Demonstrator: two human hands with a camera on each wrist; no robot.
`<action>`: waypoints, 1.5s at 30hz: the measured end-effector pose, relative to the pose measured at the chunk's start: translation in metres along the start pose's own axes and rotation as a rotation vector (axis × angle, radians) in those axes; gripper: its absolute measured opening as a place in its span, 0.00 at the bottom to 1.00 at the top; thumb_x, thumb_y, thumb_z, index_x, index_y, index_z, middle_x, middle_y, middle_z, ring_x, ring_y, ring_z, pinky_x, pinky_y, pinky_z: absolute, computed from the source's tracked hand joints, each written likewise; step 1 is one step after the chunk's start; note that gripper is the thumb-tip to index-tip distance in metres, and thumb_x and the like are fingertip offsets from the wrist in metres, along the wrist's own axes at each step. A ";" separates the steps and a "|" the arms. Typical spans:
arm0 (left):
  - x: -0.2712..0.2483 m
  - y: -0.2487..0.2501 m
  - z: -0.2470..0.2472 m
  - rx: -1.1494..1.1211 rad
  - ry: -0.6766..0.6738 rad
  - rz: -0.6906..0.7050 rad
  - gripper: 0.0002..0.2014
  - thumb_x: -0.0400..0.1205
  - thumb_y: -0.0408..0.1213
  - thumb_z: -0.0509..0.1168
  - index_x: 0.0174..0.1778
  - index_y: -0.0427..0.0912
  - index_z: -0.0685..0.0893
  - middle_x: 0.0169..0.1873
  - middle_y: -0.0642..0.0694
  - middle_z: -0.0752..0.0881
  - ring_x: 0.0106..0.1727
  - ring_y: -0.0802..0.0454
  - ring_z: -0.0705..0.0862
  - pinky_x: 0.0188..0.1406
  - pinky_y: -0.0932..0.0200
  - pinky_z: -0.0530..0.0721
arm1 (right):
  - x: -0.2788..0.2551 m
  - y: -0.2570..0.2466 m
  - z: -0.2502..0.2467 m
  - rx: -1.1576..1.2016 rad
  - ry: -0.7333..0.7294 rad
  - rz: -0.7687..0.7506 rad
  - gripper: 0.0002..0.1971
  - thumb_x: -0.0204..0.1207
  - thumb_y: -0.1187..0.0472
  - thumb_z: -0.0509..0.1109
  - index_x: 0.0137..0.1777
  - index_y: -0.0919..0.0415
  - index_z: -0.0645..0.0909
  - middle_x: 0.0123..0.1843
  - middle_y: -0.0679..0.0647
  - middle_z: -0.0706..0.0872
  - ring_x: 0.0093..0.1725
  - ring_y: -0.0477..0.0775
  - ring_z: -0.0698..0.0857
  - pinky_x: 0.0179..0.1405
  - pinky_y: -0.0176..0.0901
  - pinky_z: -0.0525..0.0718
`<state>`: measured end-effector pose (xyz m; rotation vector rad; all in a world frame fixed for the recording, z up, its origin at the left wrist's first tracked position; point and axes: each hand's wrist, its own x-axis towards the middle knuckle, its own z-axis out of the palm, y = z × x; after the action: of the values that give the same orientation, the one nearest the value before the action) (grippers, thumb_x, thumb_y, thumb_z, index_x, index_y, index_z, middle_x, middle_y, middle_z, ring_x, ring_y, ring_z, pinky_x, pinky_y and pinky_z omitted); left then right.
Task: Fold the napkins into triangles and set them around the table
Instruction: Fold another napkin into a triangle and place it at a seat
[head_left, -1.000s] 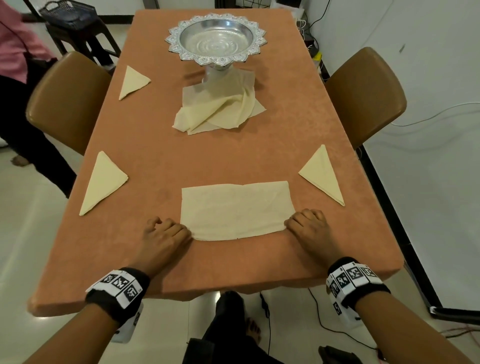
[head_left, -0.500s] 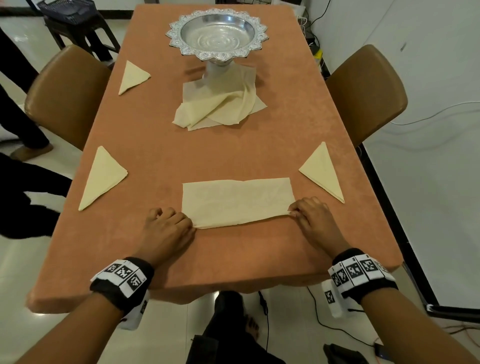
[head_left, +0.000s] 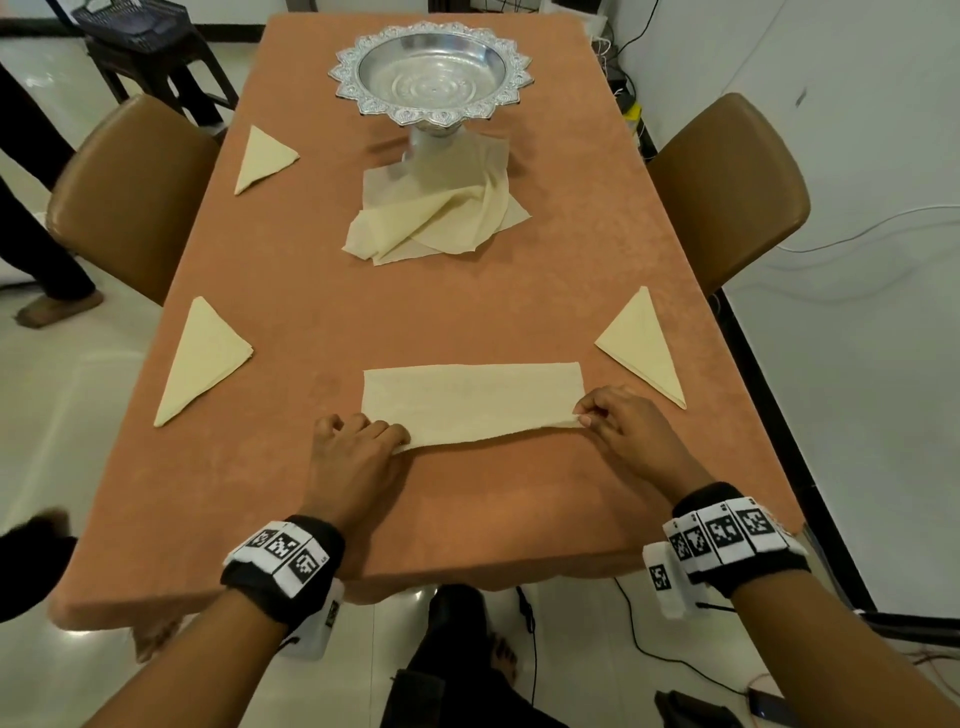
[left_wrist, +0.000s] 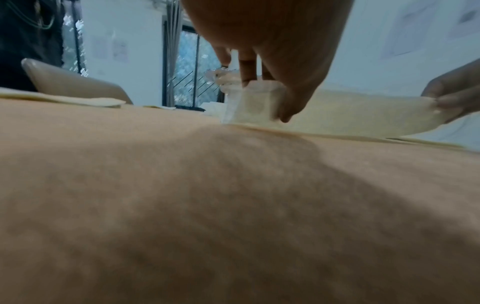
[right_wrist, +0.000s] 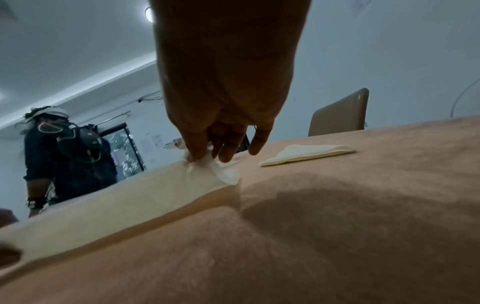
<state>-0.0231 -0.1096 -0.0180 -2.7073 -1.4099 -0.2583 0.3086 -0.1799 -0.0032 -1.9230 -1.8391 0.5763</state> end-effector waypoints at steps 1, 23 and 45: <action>-0.002 -0.001 -0.003 -0.001 0.007 0.003 0.03 0.75 0.41 0.69 0.41 0.51 0.88 0.33 0.52 0.89 0.37 0.46 0.83 0.47 0.48 0.63 | -0.003 0.000 0.002 -0.068 0.006 -0.032 0.08 0.79 0.52 0.67 0.54 0.52 0.83 0.46 0.39 0.80 0.53 0.50 0.77 0.50 0.49 0.72; -0.083 0.014 -0.025 -0.023 -0.121 0.230 0.20 0.56 0.38 0.86 0.43 0.47 0.91 0.38 0.45 0.92 0.42 0.48 0.91 0.56 0.46 0.67 | -0.100 0.006 0.027 -0.585 0.047 -0.471 0.20 0.58 0.65 0.84 0.52 0.58 0.88 0.50 0.53 0.91 0.52 0.55 0.89 0.56 0.57 0.80; -0.043 0.070 0.034 -0.243 -0.330 -0.272 0.35 0.80 0.65 0.30 0.84 0.58 0.41 0.84 0.54 0.39 0.83 0.55 0.37 0.80 0.38 0.38 | -0.066 -0.068 0.111 -0.345 -0.048 0.154 0.35 0.82 0.38 0.42 0.82 0.60 0.58 0.83 0.56 0.60 0.82 0.54 0.60 0.80 0.62 0.52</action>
<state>0.0141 -0.1791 -0.0588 -2.8419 -1.9605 0.0074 0.1876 -0.2417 -0.0559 -2.3073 -1.9333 0.3714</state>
